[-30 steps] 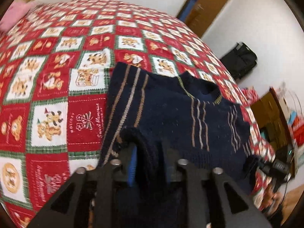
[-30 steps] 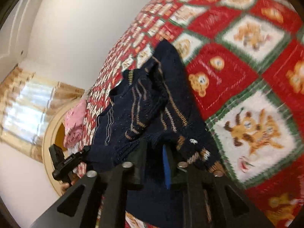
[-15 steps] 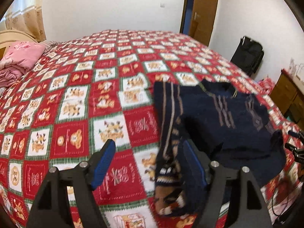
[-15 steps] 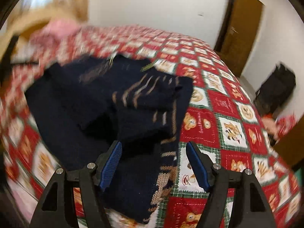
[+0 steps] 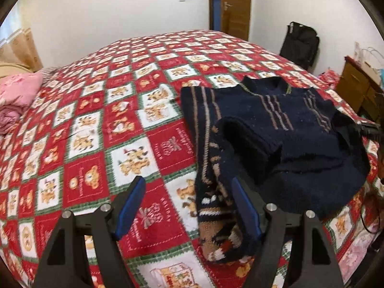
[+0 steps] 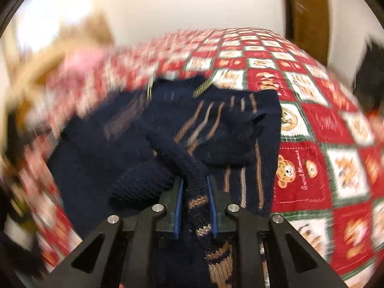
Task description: Fold small clothes
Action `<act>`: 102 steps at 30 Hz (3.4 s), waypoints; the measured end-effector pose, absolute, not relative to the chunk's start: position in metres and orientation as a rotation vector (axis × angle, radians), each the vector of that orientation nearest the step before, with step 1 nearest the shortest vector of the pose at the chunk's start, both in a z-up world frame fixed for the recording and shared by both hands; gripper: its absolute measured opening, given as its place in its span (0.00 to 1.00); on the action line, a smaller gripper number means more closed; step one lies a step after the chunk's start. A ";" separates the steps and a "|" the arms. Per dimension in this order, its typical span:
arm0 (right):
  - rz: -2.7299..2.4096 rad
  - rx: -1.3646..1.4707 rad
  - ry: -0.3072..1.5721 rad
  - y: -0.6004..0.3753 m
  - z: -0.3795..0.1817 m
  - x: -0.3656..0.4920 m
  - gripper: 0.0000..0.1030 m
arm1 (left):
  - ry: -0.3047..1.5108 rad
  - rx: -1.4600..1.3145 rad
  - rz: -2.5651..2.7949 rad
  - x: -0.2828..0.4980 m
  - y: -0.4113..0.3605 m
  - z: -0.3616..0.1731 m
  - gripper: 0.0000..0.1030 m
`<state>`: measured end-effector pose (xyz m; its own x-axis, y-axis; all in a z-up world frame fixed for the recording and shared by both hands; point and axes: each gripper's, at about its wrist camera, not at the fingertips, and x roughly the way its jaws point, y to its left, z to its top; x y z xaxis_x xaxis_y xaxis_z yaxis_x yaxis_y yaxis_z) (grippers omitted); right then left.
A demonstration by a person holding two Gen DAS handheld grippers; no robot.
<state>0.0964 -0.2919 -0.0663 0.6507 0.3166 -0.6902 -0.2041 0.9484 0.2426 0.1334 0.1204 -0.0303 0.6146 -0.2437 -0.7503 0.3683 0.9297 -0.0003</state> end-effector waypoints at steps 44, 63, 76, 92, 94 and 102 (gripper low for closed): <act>0.213 0.211 0.869 -0.303 -0.081 0.139 0.60 | 0.810 0.412 -0.838 0.184 0.003 -0.046 0.46; 0.134 0.244 0.889 -0.304 -0.092 0.127 0.10 | 0.960 0.101 -0.755 0.209 0.025 -0.047 0.14; 0.169 0.247 0.685 -0.291 -0.020 0.069 0.08 | 0.745 -0.086 -0.736 0.153 0.062 0.012 0.13; 0.142 0.178 0.603 -0.293 0.020 0.112 0.07 | 0.680 -0.205 -0.622 0.196 0.083 0.028 0.13; 0.125 0.164 0.616 -0.293 0.015 0.119 0.07 | 0.695 -0.203 -0.610 0.203 0.082 0.021 0.13; 0.116 0.128 0.574 -0.293 0.029 0.149 0.07 | 0.698 -0.235 -0.566 0.234 0.078 0.025 0.13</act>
<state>0.1487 -0.2932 0.0293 0.8334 0.1446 -0.5334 -0.0734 0.9856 0.1524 0.2335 0.0783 0.0248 0.6243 -0.5646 -0.5400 0.4118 0.8252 -0.3866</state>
